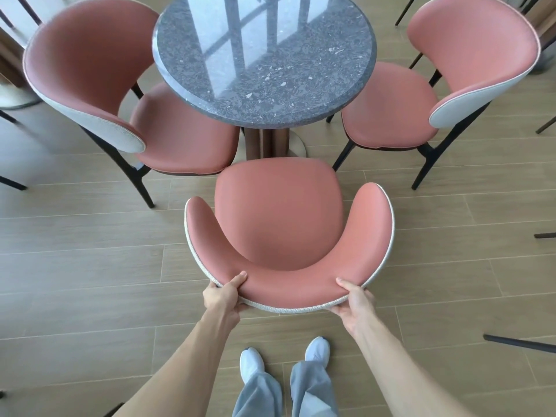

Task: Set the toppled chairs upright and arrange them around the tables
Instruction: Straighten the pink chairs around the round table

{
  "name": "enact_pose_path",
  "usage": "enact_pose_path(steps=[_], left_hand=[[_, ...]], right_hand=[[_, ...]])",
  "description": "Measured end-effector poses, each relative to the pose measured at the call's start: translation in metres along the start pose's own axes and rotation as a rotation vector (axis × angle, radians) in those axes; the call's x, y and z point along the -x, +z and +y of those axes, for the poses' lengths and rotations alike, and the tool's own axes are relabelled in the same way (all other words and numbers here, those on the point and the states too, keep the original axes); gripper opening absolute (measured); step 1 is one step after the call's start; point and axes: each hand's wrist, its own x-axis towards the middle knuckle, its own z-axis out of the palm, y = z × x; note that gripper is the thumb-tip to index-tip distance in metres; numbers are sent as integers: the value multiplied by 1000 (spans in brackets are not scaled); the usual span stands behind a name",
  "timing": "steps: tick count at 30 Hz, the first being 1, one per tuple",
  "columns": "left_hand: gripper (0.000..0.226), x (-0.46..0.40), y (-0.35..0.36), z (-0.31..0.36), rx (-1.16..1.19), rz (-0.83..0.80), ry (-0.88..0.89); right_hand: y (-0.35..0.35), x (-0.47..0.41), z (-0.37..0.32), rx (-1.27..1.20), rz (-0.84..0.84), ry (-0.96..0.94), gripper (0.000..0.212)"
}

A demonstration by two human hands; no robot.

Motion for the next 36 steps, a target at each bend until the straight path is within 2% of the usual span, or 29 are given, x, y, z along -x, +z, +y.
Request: enact_pose_path(steps=[8, 19, 25, 27, 29, 31, 34, 36], left_hand=[[31, -9, 2, 6, -12, 21, 20], [34, -21, 3, 21, -38, -19, 89], [52, -10, 3, 28, -118, -107, 39], [51, -4, 7, 35, -174, -36, 43], [48, 14, 12, 53, -314, 150, 132], [51, 43, 21, 82, -440, 263, 346], [47, 105, 56, 131, -584, 78, 773], [36, 152, 88, 155, -497, -119, 896]], right_hand=[[12, 4, -4, -52, 26, 13, 47], [30, 0, -4, -21, 8, -13, 48], [25, 5, -6, 81, -102, 42, 50], [26, 11, -5, 104, -95, 56, 47], [26, 23, -9, 171, 10, -12, 41], [26, 35, -28, 255, 131, -174, 38], [24, 63, -86, 214, 107, -377, 28], [24, 82, -134, 156, 22, -479, 32]])
